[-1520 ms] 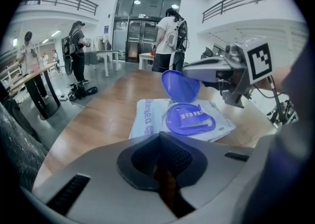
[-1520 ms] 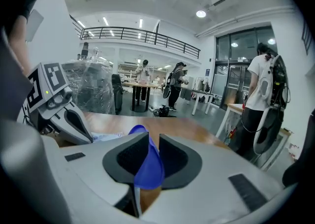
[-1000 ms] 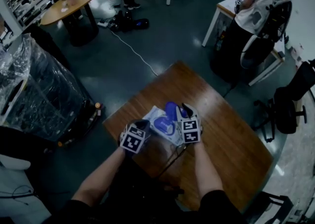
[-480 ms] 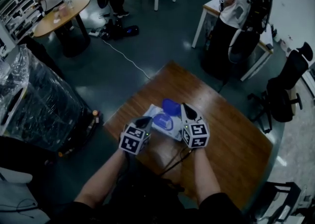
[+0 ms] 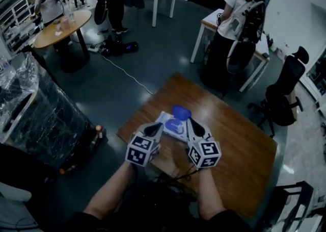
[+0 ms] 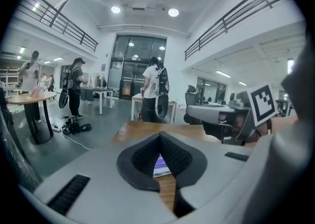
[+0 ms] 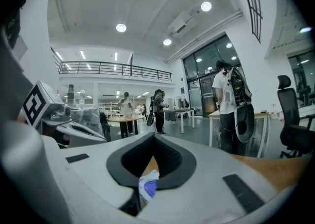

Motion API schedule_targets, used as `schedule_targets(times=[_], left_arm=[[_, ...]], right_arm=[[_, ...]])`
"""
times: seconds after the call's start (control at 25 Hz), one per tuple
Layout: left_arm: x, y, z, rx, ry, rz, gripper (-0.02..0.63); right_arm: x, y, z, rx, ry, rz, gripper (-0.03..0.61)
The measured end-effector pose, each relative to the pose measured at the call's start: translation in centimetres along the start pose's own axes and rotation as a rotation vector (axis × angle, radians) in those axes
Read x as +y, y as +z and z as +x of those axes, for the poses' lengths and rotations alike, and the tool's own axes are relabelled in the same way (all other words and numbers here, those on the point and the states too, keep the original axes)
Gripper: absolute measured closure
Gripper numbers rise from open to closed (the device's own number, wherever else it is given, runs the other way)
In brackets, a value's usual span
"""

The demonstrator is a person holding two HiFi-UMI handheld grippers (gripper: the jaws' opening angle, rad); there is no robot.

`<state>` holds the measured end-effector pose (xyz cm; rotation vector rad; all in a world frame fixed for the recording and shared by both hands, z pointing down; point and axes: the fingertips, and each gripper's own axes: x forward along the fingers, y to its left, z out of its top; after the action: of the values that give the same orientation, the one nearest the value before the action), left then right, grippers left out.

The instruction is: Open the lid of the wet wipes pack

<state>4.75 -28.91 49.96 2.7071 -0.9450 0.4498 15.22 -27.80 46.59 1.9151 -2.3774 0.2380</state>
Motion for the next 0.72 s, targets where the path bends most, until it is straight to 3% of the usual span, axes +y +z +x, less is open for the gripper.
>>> schedule_targets(times=[0.72], left_arm=[[-2.9,6.0,-8.6,-0.144,-0.094,0.086,0.609]], right_arm=[[9.4,7.1,-6.3,-0.144,0.040,-0.021,0.569]])
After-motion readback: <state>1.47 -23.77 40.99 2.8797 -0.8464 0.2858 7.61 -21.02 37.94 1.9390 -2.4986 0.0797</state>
